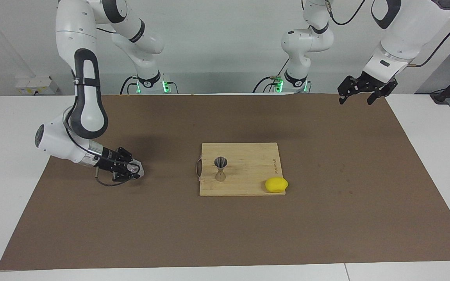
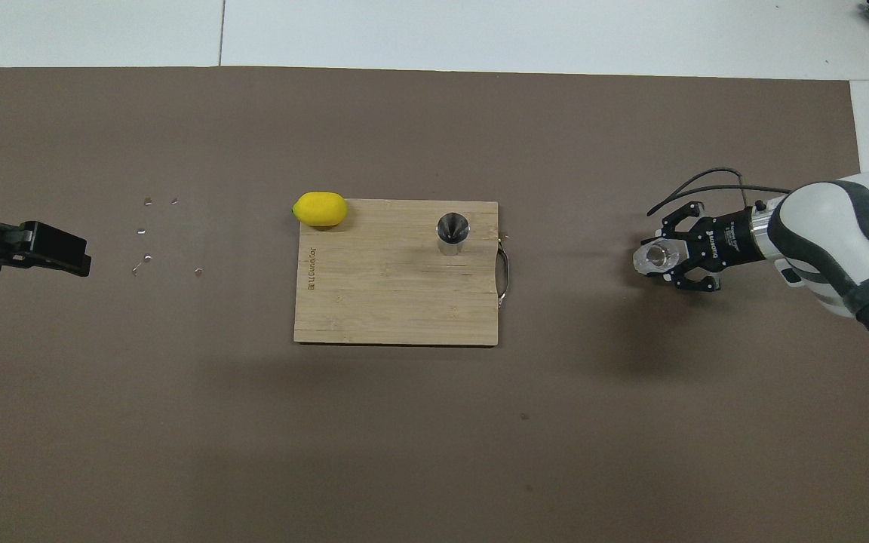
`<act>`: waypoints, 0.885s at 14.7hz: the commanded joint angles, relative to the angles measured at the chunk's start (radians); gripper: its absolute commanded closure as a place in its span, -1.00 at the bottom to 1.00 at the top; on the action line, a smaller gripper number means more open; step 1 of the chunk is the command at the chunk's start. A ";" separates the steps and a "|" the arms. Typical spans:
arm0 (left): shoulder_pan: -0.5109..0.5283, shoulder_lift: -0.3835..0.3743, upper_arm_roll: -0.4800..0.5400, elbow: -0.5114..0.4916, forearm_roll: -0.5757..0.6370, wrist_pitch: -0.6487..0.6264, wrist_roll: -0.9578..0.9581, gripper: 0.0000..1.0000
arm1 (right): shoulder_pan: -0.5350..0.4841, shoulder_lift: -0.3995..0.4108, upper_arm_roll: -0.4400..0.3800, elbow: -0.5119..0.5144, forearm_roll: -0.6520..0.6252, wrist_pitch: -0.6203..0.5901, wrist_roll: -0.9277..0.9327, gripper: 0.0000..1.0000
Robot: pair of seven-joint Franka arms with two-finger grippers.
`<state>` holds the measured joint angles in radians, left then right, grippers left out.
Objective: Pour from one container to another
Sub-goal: 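Carry the glass cup back and set it down with the right gripper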
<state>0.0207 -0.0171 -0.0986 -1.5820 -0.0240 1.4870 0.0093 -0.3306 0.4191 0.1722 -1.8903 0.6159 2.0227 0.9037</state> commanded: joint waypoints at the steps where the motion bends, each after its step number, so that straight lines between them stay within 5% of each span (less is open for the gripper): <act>1: 0.011 -0.029 -0.006 -0.032 0.004 0.012 0.008 -1.00 | -0.053 0.004 0.013 -0.013 0.031 -0.032 -0.078 1.00; 3: 0.011 -0.029 -0.006 -0.032 0.004 0.012 0.008 -1.00 | -0.065 0.000 0.013 -0.036 0.033 -0.032 -0.094 1.00; 4: 0.011 -0.029 -0.006 -0.032 0.004 0.012 0.008 -1.00 | -0.065 -0.005 0.013 -0.046 0.038 -0.029 -0.112 0.77; 7: 0.011 -0.029 -0.006 -0.032 0.003 0.012 0.008 -1.00 | -0.065 -0.013 0.009 -0.062 0.038 -0.019 -0.095 -0.96; 13: 0.011 -0.029 -0.006 -0.032 0.003 0.012 0.008 -1.00 | -0.065 -0.107 0.003 -0.069 0.015 -0.024 -0.092 -1.00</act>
<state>0.0207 -0.0171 -0.0986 -1.5820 -0.0240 1.4870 0.0093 -0.3835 0.3863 0.1714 -1.9233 0.6238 1.9990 0.8294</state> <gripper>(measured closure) 0.000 0.000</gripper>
